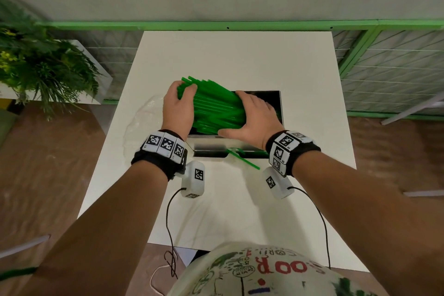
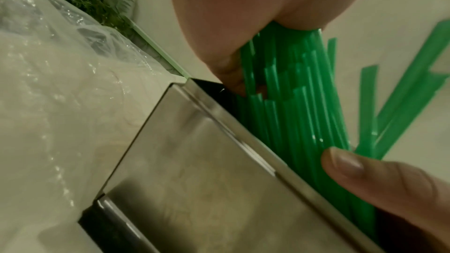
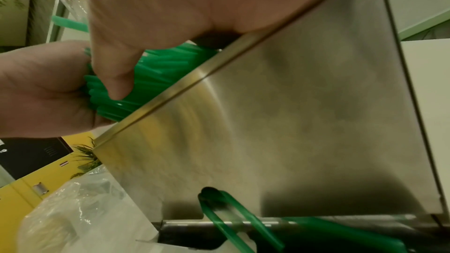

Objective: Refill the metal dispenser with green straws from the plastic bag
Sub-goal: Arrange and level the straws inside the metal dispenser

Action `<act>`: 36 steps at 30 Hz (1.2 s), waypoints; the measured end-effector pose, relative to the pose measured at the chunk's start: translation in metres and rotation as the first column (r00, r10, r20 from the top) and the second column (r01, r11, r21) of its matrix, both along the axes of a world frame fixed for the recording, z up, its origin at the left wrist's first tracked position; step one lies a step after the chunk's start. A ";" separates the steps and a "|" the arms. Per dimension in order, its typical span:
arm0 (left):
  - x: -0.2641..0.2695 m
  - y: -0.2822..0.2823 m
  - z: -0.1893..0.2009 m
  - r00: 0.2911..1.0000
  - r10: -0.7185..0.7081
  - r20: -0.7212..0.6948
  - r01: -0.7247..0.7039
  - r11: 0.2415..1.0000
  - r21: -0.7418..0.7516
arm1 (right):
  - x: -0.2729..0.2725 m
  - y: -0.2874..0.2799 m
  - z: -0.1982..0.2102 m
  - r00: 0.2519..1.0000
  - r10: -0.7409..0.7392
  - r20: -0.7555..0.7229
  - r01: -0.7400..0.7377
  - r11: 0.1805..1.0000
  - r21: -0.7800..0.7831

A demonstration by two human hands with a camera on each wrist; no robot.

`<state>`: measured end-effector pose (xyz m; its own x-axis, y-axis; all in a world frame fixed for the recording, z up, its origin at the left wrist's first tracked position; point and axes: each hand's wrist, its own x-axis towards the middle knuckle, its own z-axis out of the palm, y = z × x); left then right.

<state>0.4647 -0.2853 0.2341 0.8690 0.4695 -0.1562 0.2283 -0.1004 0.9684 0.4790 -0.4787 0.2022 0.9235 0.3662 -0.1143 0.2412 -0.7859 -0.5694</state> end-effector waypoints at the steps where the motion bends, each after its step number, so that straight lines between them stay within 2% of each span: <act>1: 0.000 -0.001 -0.002 0.999 -0.029 -0.025 0.029 0.999 -0.017 | 0.000 0.000 0.000 1.000 0.004 0.001 -0.004 1.000 -0.009; 2: -0.001 -0.003 -0.003 0.997 -0.056 -0.056 0.056 0.998 0.008 | 0.000 0.001 -0.001 1.000 0.008 0.005 -0.008 1.000 -0.020; 4: -0.004 -0.004 -0.006 0.993 -0.081 -0.088 0.094 0.984 0.151 | 0.000 0.002 -0.002 1.000 0.010 0.015 -0.010 0.999 -0.035; 6: -0.008 -0.007 -0.005 0.998 -0.040 -0.046 0.051 0.963 0.266 | 0.001 0.003 -0.003 1.000 0.005 0.010 -0.004 0.999 -0.043; 8: -0.008 -0.008 -0.004 0.999 0.010 -0.030 -0.002 0.967 0.256 | 0.002 0.003 -0.004 1.000 0.006 0.000 -0.006 0.999 -0.053; 11: 0.003 -0.006 -0.002 0.987 0.009 -0.159 0.020 0.984 0.180 | 0.003 0.001 -0.004 0.998 0.059 -0.012 -0.060 0.995 -0.078; 14: 0.011 -0.007 0.002 0.964 -0.077 -0.256 0.155 0.941 0.301 | 0.002 -0.001 -0.005 0.986 0.165 -0.015 -0.166 0.981 -0.104; 19: 0.010 -0.006 -0.007 0.981 -0.084 -0.174 0.160 0.858 0.488 | -0.001 -0.003 -0.007 0.977 0.214 0.004 -0.214 0.976 -0.031; 27: 0.009 -0.005 -0.008 0.992 -0.099 -0.082 0.127 0.859 0.495 | -0.002 -0.004 -0.009 0.996 0.087 -0.018 -0.085 0.993 0.078; 33: -0.003 0.000 0.015 0.997 0.020 0.073 -0.050 0.898 0.437 | -0.005 -0.006 -0.010 0.996 0.069 0.060 -0.074 0.992 0.098; 36: -0.004 0.004 0.015 0.999 -0.038 0.009 0.030 0.905 0.423 | -0.004 -0.005 -0.010 0.997 0.053 0.055 -0.058 0.994 0.091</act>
<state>0.4607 -0.2810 0.2487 0.8865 0.4581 0.0653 0.2014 -0.5090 0.8369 0.4752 -0.4833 0.1921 0.9052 0.4239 -0.0296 0.3144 -0.7149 -0.6246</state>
